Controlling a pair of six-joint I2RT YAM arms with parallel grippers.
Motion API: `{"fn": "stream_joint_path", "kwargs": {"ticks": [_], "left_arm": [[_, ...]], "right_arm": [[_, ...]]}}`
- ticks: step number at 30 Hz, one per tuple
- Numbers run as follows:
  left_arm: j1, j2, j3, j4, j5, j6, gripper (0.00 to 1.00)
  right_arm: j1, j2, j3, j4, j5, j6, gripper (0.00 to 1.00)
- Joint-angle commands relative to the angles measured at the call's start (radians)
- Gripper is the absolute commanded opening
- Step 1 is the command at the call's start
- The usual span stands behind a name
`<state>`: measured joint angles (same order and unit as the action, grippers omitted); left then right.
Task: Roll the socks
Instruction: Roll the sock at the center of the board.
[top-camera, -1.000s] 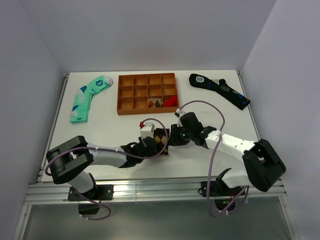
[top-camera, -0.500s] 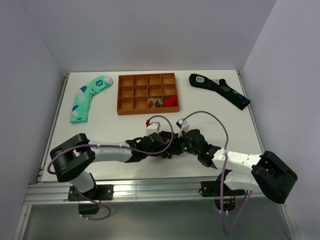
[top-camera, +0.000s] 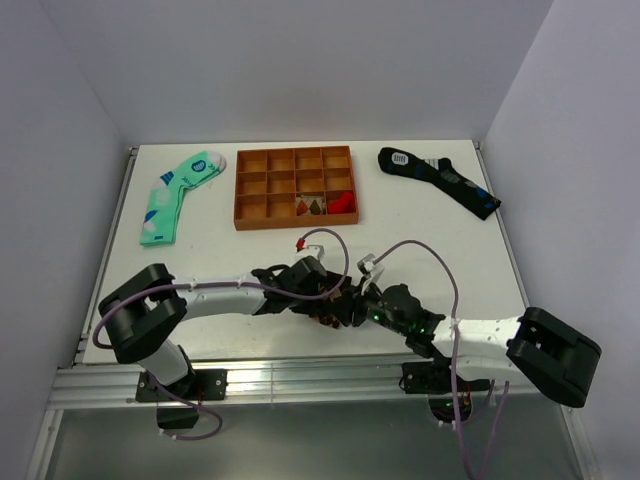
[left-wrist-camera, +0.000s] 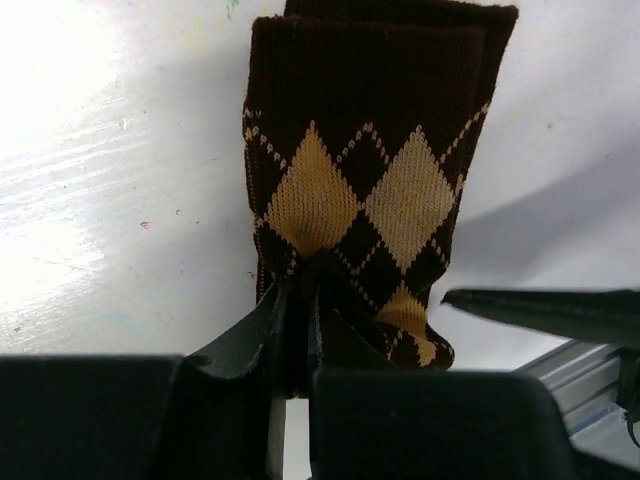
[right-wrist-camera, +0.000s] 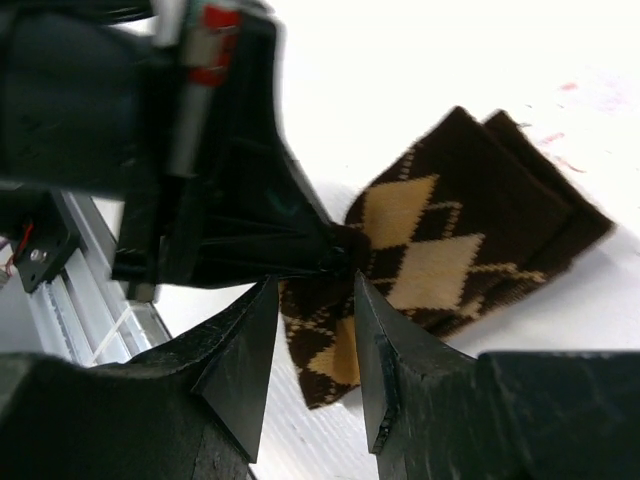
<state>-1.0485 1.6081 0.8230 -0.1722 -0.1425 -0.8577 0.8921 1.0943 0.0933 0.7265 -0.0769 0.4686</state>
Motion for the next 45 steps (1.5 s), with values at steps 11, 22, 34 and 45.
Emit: {"fn": "stream_joint_path", "kwargs": {"ticks": [11,22,34,45], "left_arm": [[0.036,0.121,0.060,-0.305,0.133,0.111,0.02],[0.088,0.153,0.110,-0.380,0.187,0.175,0.02],[0.108,0.197,0.151,-0.414,0.251,0.210,0.02],[0.113,0.199,0.136,-0.398,0.262,0.201,0.03]], "right_arm": [[0.194,0.012,0.032,-0.035,0.235,-0.056,0.43],[0.294,0.101,0.095,-0.091,0.382,-0.077,0.43],[0.387,0.228,0.163,-0.140,0.514,-0.076,0.42],[0.393,0.288,0.213,-0.246,0.516,0.033,0.18]]}}
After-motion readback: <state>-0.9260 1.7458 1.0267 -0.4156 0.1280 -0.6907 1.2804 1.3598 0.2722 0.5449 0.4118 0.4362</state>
